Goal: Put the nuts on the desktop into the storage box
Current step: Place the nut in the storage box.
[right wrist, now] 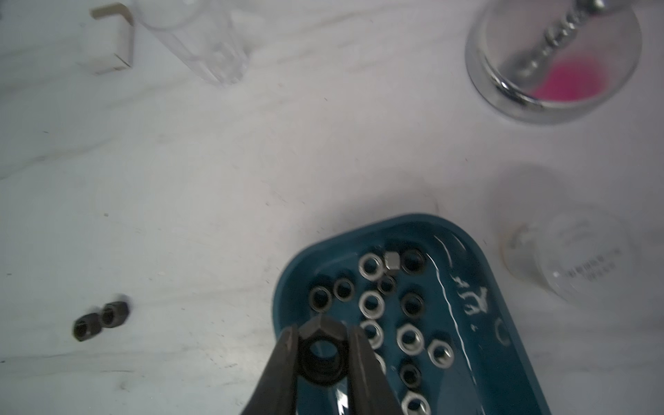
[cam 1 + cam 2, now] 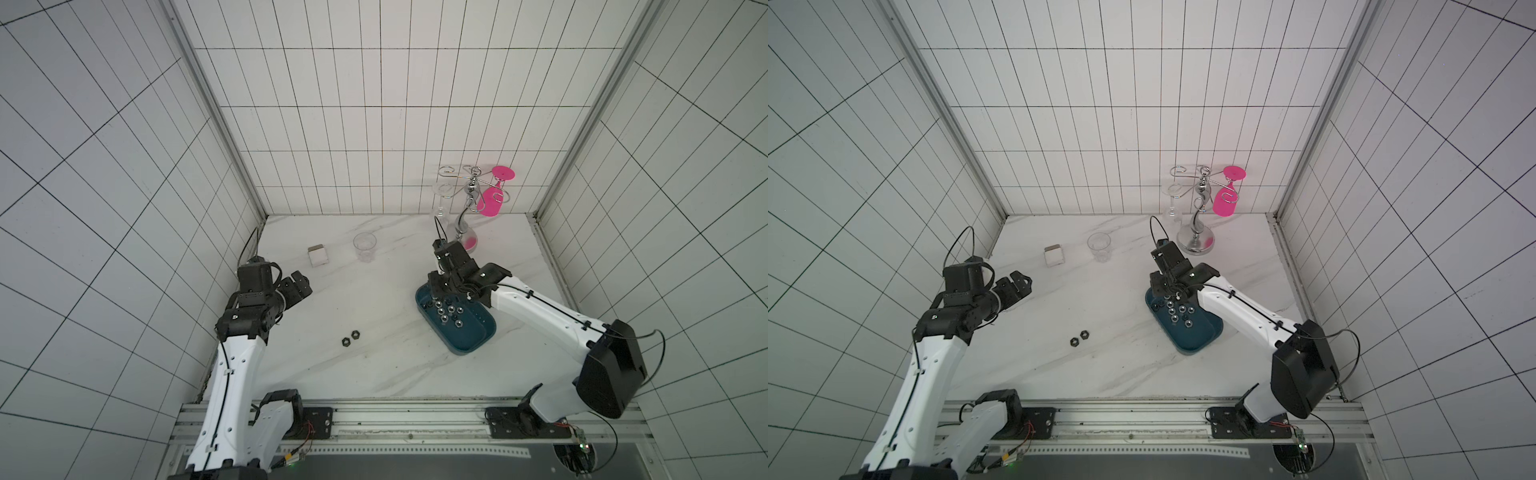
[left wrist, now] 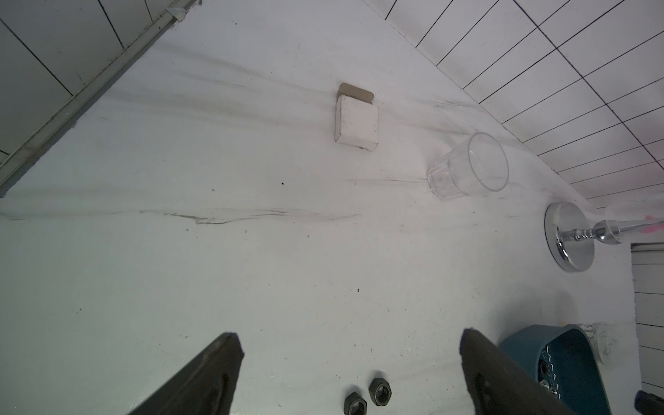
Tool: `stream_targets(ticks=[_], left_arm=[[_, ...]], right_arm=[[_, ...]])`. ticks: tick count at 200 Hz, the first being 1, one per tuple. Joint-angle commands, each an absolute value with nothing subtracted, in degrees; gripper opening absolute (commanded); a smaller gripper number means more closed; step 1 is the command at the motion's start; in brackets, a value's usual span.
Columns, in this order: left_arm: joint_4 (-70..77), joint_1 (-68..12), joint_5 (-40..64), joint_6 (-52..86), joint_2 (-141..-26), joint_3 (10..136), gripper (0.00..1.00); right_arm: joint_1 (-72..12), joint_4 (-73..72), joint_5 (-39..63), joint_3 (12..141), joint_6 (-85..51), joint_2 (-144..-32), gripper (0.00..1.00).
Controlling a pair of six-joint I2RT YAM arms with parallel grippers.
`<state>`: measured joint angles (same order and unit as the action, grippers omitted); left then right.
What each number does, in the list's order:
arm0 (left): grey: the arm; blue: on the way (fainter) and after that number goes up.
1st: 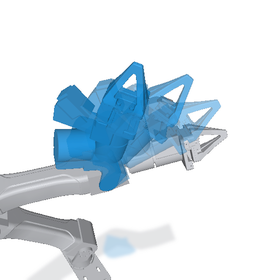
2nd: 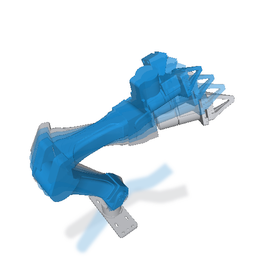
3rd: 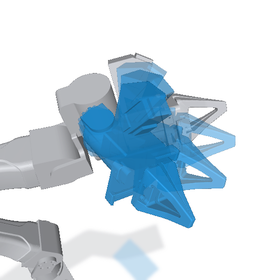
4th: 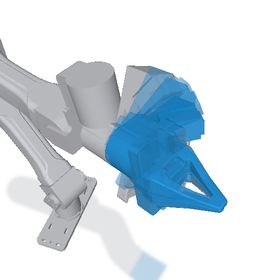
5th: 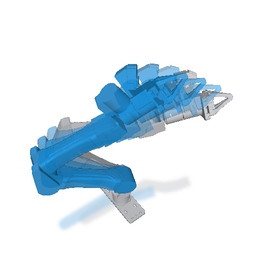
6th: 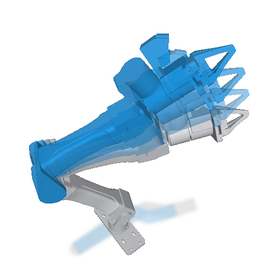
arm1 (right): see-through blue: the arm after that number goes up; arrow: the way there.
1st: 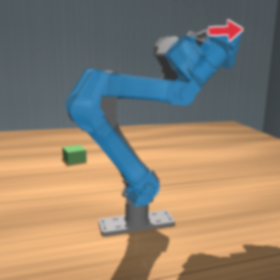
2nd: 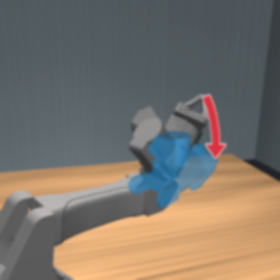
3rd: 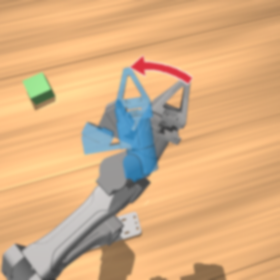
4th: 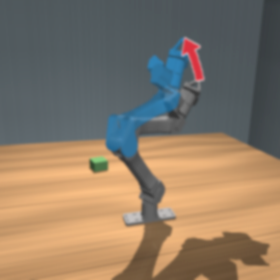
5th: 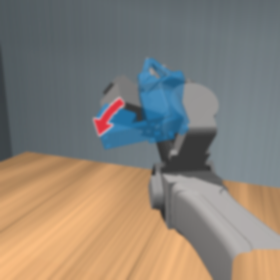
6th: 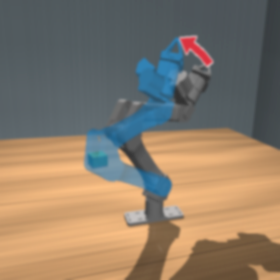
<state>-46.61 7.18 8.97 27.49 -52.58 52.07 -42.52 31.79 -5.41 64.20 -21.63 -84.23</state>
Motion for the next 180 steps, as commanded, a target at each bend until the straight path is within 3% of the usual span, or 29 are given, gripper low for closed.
stream_targets(ticks=[1,78,129,180], left_arm=[[-42.7,6.9,11.1,28.6,-53.7,53.1,0.98],[-40.1,5.0,11.7,28.2,-58.9,54.8,0.98],[-40.7,4.5,11.1,27.2,-59.9,56.7,0.98],[-41.7,4.5,10.4,27.2,-59.1,56.4,0.98]], right_arm=[[-39.7,37.1,-6.9,58.3,-24.6,-81.6,0.18],[-30.3,37.9,-6.1,52.7,-27.0,-84.9,0.20],[-29.3,36.2,-4.8,54.1,-25.8,-88.5,0.23],[-29.3,36.4,-4.0,54.9,-24.2,-87.8,0.42]])
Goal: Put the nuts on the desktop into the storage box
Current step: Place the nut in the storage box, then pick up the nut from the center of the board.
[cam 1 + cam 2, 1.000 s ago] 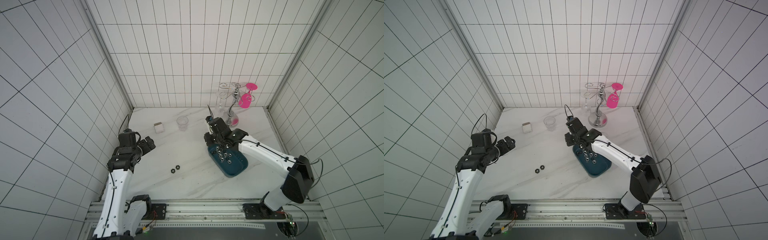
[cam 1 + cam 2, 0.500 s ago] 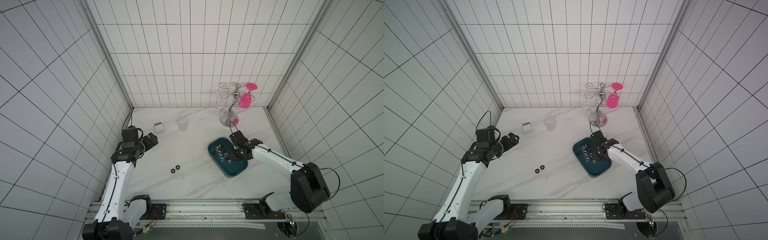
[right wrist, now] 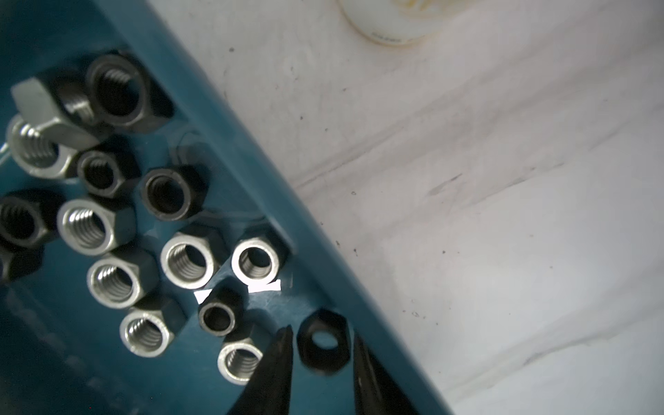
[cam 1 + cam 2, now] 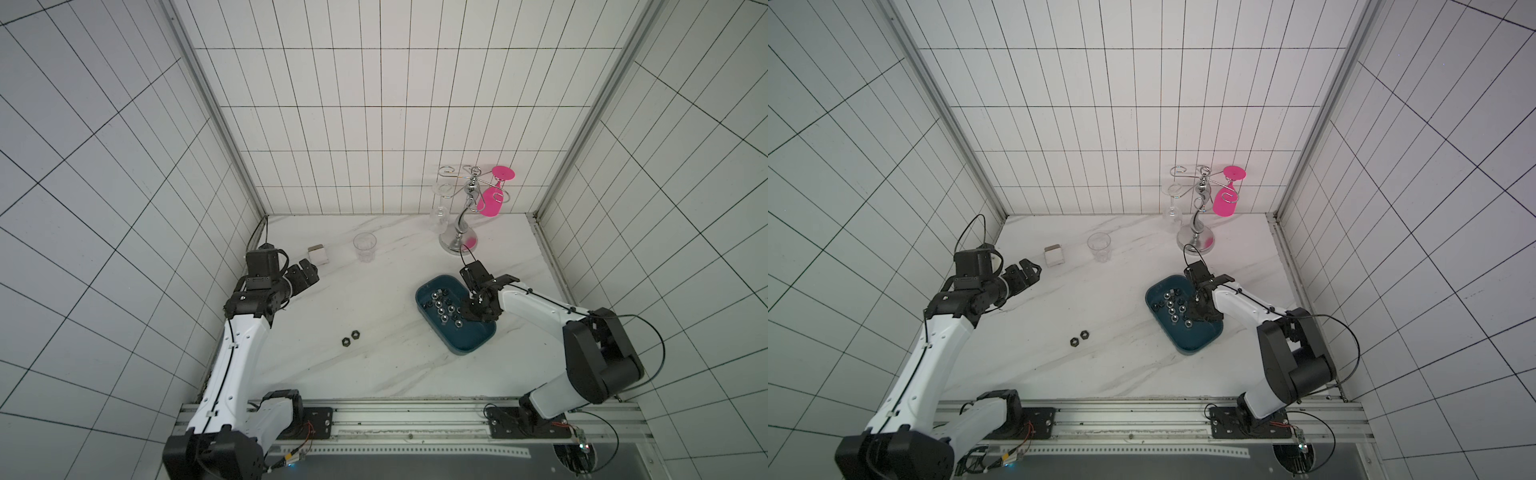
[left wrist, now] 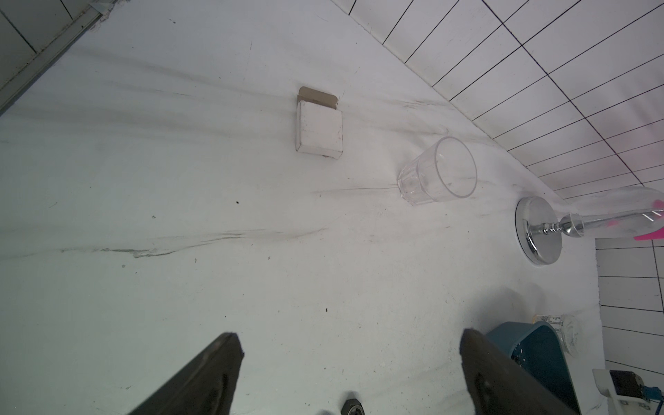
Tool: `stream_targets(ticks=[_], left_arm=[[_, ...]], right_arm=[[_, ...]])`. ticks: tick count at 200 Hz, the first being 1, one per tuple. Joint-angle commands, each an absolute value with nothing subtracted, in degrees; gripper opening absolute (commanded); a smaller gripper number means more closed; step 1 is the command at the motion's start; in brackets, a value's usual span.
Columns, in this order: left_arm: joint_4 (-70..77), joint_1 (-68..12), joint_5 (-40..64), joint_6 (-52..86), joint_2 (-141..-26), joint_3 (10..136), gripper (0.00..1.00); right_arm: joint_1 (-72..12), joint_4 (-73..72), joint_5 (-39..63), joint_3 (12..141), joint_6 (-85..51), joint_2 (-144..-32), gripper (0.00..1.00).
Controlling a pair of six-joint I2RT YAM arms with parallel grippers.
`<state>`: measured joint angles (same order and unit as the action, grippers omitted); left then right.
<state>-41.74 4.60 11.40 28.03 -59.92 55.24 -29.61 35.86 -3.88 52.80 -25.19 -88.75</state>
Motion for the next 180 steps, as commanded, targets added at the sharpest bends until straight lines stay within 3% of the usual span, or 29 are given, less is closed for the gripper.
stream_targets(ticks=[1,44,74,130,180], left_arm=[[-41.8,4.5,10.4,27.2,-59.1,56.4,0.98],[-43.6,4.5,8.8,26.2,-57.8,56.8,0.98],[-44.4,4.5,7.2,25.4,-56.7,56.0,0.98],[-45.9,4.7,6.0,26.0,-53.9,53.5,0.98],[-48.1,5.1,4.7,24.9,-51.9,53.4,0.98]], right_arm=[[-29.3,36.5,-4.1,54.9,-24.2,-87.7,0.43],[-32.4,38.4,-4.3,58.6,-21.9,-81.8,0.46],[-42.8,36.5,-3.4,64.1,-19.5,-80.9,0.51],[-60.9,29.5,0.3,75.8,-16.0,-97.9,0.56],[-64.6,28.4,5.5,85.1,-11.3,-112.5,0.57]])
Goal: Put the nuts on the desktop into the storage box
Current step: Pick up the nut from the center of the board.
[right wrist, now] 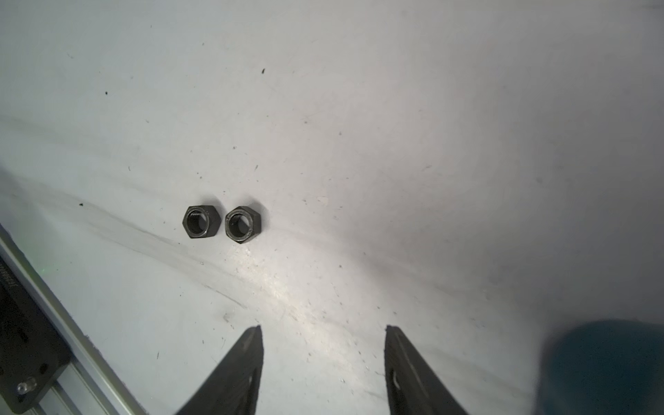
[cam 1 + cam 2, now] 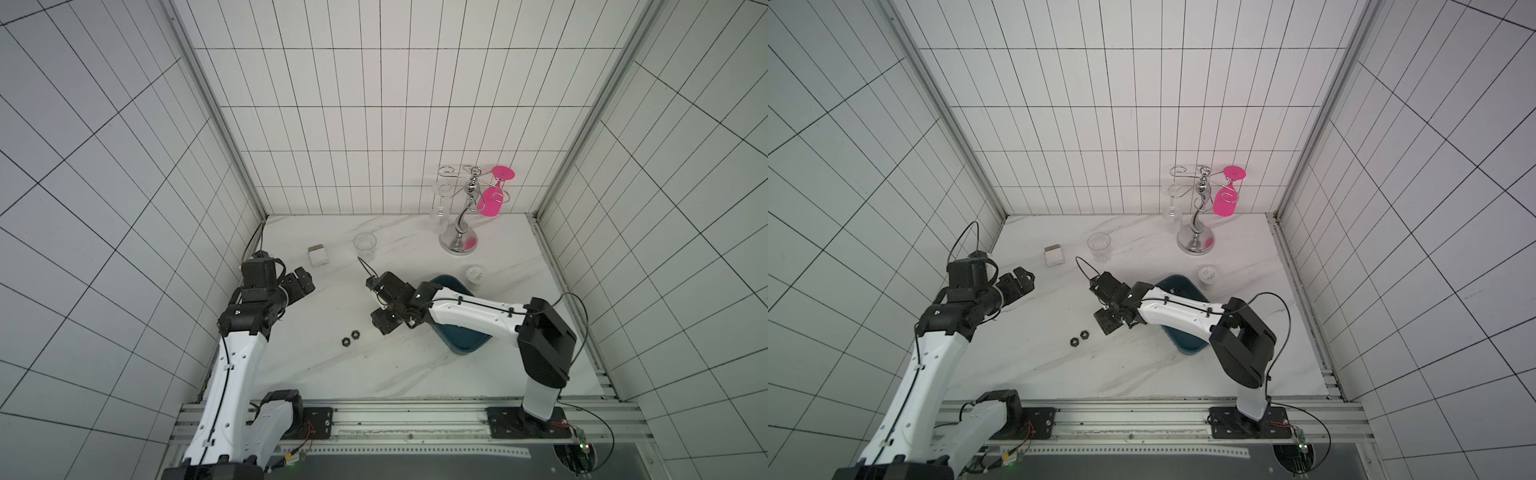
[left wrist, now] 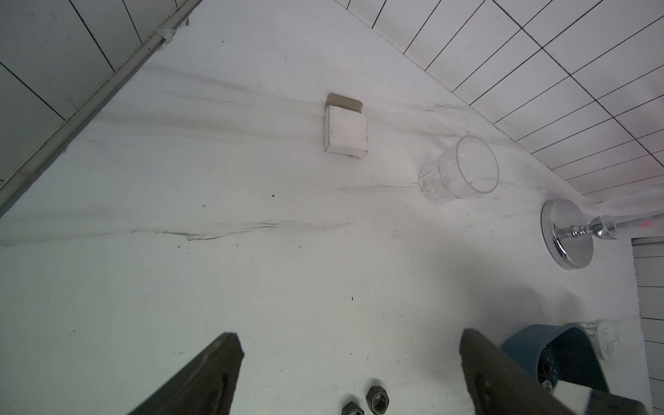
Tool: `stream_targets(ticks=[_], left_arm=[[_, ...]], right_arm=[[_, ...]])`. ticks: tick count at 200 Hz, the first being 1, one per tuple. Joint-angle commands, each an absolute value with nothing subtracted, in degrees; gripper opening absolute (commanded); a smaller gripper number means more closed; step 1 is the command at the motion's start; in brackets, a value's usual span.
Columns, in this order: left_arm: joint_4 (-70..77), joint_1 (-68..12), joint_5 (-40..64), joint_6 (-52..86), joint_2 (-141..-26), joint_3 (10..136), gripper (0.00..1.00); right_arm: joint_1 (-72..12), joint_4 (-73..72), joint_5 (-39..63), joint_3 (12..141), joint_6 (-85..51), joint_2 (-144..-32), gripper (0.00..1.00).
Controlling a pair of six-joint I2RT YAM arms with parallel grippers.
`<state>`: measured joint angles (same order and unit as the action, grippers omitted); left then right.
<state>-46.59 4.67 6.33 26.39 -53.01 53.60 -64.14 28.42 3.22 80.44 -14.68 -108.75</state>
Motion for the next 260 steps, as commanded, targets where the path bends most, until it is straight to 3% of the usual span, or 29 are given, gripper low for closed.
stream_targets(ticks=[1,124,140,187,222,260], left_arm=[[-48.1,5.1,4.7,24.8,-51.9,53.4,0.98],[-49.2,7.4,3.5,24.7,-50.0,51.8,0.98],[-49.3,7.7,3.3,24.6,-50.3,51.8,0.98],[-49.5,8.1,3.3,24.0,-50.6,52.8,0.98],[-49.9,8.1,4.9,24.0,-51.4,54.2,0.98],[-47.4,8.0,11.6,26.6,-51.6,53.2,0.98]], right_arm=[[-64.7,28.5,5.5,85.3,-11.3,-112.7,0.57],[-69.9,34.7,5.4,99.0,-7.7,-128.3,0.56],[-69.9,35.3,4.8,100.0,-7.9,-129.3,0.52],[-69.9,35.6,2.2,100.7,-7.9,-129.0,0.19],[-68.6,34.3,-0.3,98.4,-9.2,-123.1,0.16],[-62.5,30.0,-1.9,87.3,-14.0,-108.1,0.16]])
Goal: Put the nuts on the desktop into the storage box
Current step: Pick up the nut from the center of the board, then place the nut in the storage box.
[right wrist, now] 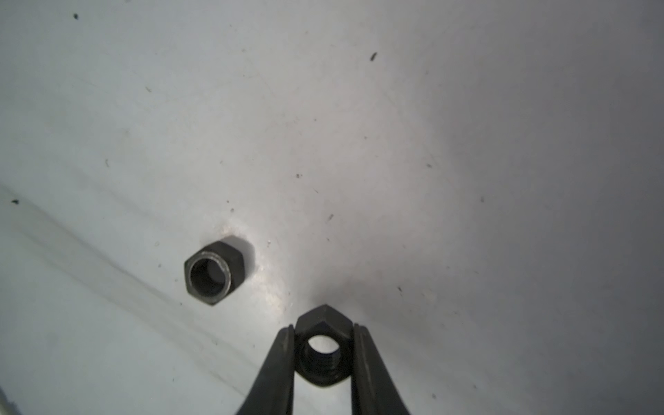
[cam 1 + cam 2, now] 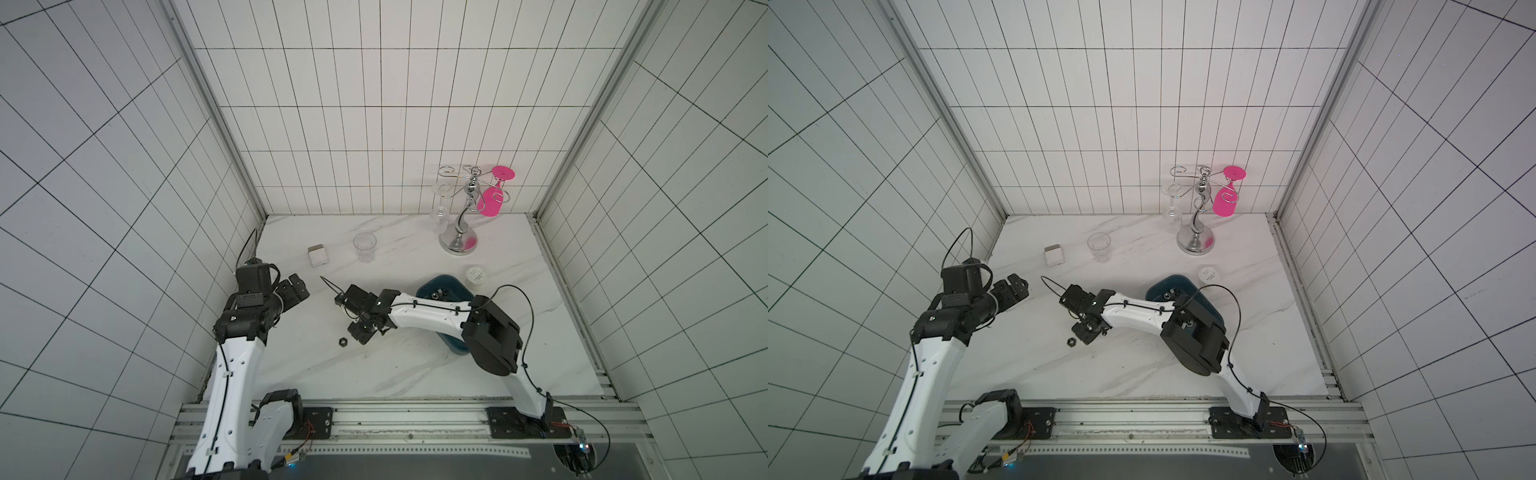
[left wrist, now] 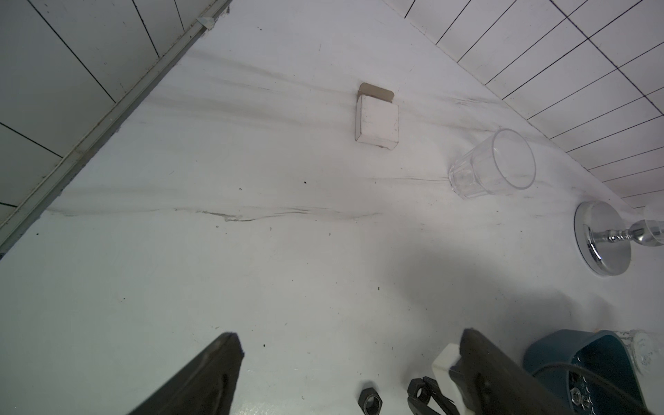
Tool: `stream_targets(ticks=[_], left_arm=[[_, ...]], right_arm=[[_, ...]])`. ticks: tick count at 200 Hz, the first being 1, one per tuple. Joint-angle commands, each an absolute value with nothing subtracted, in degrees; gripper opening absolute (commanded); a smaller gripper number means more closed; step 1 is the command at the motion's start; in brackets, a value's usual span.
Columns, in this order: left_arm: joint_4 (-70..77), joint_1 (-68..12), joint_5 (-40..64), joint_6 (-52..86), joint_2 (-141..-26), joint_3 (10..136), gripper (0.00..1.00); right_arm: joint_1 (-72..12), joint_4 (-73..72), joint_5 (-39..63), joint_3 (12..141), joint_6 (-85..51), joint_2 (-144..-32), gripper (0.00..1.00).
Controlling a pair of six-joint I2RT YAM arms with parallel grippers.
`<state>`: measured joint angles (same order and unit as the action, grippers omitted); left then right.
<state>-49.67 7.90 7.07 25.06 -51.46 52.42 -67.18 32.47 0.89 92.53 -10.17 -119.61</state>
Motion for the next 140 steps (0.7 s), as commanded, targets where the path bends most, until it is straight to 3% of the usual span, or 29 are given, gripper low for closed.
stream_targets(ticks=[1,77,140], left_arm=[[-47.3,8.0,11.7,26.7,-51.6,53.1,0.98],[-42.8,-2.7,7.0,31.5,-56.1,53.7,0.98],[-40.2,-7.5,6.9,33.7,-62.5,57.1,0.98]], right_arm=[[-62.3,30.0,-1.9,87.0,-14.1,-107.7,0.16],[-42.3,34.6,-4.9,60.8,-18.7,-83.3,0.17],[-31.4,32.9,-1.7,50.2,-22.0,-82.2,0.18]])
